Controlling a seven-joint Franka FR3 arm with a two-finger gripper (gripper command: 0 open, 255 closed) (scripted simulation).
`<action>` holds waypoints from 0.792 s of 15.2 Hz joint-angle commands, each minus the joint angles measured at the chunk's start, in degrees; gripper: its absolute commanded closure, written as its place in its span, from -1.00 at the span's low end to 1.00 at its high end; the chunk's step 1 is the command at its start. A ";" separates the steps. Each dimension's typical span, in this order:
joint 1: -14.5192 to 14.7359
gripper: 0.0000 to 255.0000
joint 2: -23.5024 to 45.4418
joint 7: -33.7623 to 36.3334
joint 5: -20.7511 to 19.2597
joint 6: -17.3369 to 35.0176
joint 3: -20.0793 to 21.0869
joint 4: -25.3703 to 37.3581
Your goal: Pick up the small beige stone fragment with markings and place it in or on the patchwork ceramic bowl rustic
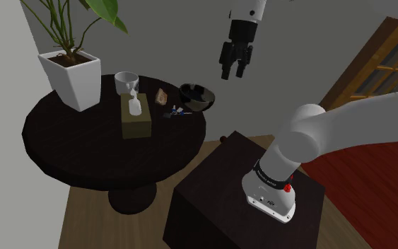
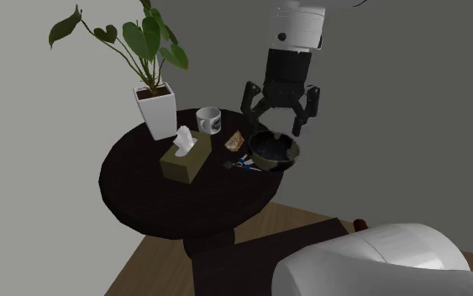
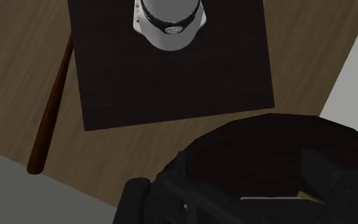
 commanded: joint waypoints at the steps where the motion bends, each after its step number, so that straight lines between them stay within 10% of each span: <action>1: 0.00 -1.00 0.00 0.00 0.00 0.00 0.00 0.00; 12: -2.27 -1.00 17.38 18.83 -1.00 23.43 11.80 -0.23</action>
